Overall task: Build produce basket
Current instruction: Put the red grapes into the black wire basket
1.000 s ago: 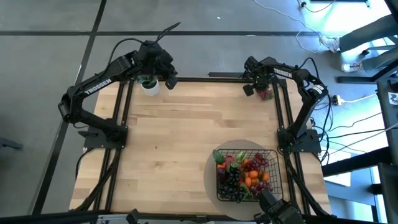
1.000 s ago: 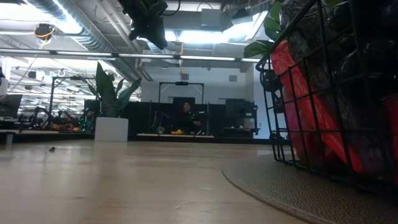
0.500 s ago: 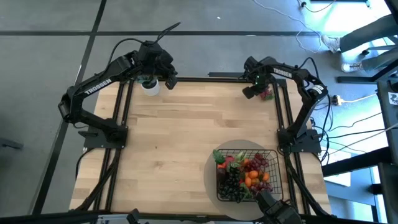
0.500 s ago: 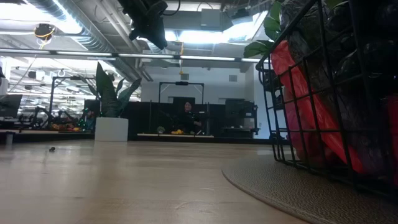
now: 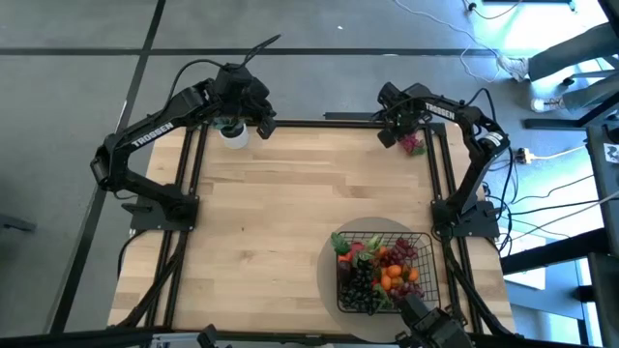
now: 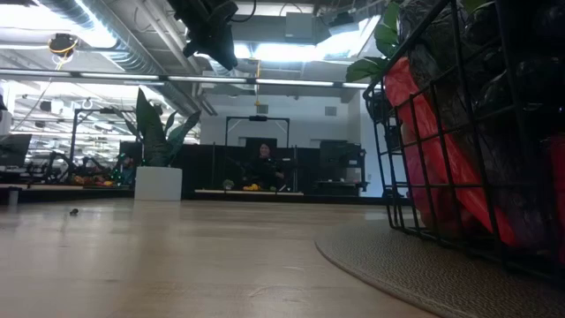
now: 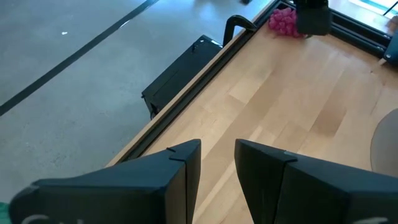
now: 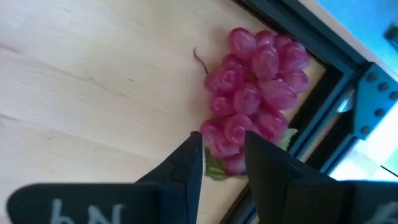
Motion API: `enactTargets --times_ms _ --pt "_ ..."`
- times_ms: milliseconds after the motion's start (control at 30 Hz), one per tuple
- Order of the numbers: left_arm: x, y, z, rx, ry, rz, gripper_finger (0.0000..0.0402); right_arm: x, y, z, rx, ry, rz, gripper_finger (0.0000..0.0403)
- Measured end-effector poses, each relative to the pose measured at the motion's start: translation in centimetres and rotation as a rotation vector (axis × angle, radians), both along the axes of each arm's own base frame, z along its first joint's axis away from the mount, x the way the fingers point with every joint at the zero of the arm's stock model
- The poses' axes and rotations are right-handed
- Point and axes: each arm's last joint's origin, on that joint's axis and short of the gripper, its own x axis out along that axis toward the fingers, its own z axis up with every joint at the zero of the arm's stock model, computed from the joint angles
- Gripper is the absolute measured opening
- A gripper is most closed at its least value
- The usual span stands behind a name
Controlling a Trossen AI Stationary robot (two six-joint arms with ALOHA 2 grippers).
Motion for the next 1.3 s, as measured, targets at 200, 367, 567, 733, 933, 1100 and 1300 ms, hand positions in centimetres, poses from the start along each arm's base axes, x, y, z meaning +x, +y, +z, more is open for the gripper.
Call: enactTargets --times_ms 200,367,567,733,933,1100,1300 --pt "0.0 0.0 0.0 -0.001 0.0 0.001 0.0087 -0.2 0.0 -0.6 -0.046 0.042 0.001 0.0106" --pt "0.0 0.0 0.0 -0.002 -0.001 0.002 0.0087 -0.2 -0.2 -0.6 -0.055 0.037 -0.002 0.0106" --pt "0.0 0.0 0.0 -0.002 -0.001 0.002 0.0087 -0.3 -0.2 -0.7 -0.057 0.037 -0.031 0.0106" --pt "0.0 0.0 0.0 -0.003 -0.002 0.003 0.0087 -0.6 -0.1 -0.7 -0.044 0.044 -0.073 0.0106" --pt "0.0 0.0 0.0 -0.004 -0.003 0.004 0.0087 -0.6 -0.1 -0.7 -0.05 0.032 -0.116 0.0106" --pt "0.0 0.0 0.0 -0.004 -0.003 0.004 0.0087 -0.5 -0.3 -0.7 -0.063 0.004 -0.119 0.0106" --pt "0.0 0.0 0.0 -0.004 -0.003 0.004 0.0087 -0.6 -0.6 -1.8 -0.021 0.037 -0.145 0.0106"
